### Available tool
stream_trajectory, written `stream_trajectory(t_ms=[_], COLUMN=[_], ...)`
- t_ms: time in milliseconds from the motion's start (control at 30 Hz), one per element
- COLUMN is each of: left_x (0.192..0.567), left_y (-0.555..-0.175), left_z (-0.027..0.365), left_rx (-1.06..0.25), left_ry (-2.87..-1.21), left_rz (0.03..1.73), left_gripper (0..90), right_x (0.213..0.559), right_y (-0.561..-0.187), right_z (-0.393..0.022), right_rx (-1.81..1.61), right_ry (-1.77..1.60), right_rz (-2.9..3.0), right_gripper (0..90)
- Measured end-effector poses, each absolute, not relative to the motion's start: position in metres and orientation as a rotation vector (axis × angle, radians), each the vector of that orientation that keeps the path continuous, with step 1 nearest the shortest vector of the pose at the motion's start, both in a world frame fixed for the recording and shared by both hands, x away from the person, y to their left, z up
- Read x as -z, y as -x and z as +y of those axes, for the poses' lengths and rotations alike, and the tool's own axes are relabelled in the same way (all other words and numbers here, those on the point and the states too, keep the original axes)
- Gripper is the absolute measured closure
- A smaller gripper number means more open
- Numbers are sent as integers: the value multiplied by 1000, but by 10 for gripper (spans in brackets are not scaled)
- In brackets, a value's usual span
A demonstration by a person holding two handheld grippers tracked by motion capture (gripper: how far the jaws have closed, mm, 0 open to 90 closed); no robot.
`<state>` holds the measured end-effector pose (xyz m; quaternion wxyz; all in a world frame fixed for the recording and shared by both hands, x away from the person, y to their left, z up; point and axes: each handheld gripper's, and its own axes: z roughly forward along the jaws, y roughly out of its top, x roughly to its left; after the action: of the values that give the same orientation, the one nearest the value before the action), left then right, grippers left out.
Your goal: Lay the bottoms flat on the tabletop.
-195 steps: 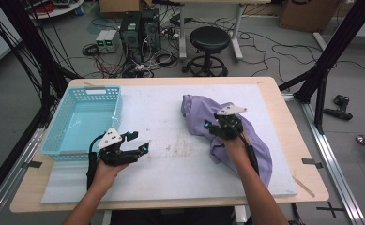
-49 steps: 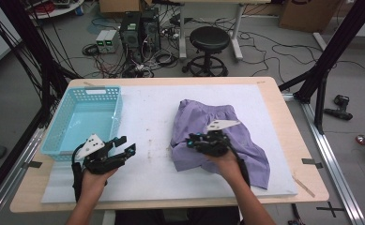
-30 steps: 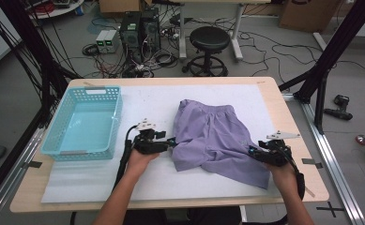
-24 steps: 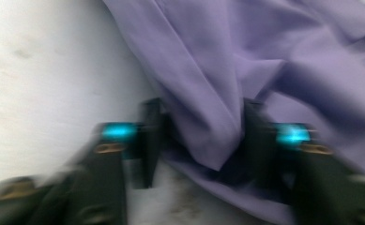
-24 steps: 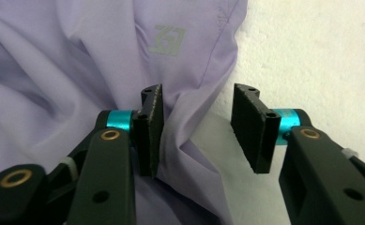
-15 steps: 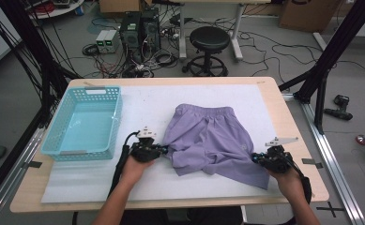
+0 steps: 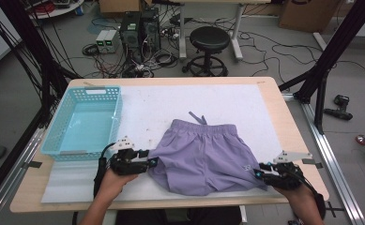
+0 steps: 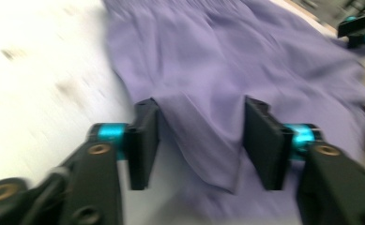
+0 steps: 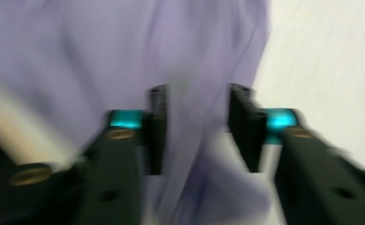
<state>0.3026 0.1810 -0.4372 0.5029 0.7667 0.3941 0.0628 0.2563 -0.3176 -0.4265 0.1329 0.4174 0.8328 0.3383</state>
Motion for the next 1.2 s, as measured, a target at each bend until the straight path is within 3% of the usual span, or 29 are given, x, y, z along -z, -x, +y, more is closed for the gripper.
stream_trajectory(t_ms=[133, 400, 600, 667, 800, 833, 900, 1000, 1200], left_x=[434, 415, 434, 442, 456, 457, 457, 451, 426], left_y=[-327, -354, -371, -376, -381, -379, -380, -386, -409], left_z=[168, 160, 145, 139, 128, 126, 127, 131, 138], left_rx=[-223, -279, -235, -217, -214, -264, -283, -312, -369], left_ry=[-1796, -1721, -1842, -1873, -2005, -2019, -2040, -2007, -1903], left_rz=[998, 999, 1037, 1041, 1027, 1012, 1006, 1043, 1074], left_gripper=[431, 427, 428, 438, 556, 607, 866, 886, 887], right_x=[420, 418, 420, 426, 437, 439, 446, 443, 421], right_y=[-291, -357, -378, -381, -387, -388, -389, -394, -406], right_z=[-305, -284, -275, -272, -264, -261, -260, -268, -273], right_rx=[-1088, -1079, -1094, -1046, -954, -914, -879, -926, -987], right_ry=[-1237, -1327, -1304, -1333, -1330, -1335, -1337, -1377, -1307], right_rz=[2273, 2230, 2286, 2323, 2355, 2353, 2352, 2370, 2321], right_gripper=[473, 489, 490, 537, 629, 653, 696, 855, 872])
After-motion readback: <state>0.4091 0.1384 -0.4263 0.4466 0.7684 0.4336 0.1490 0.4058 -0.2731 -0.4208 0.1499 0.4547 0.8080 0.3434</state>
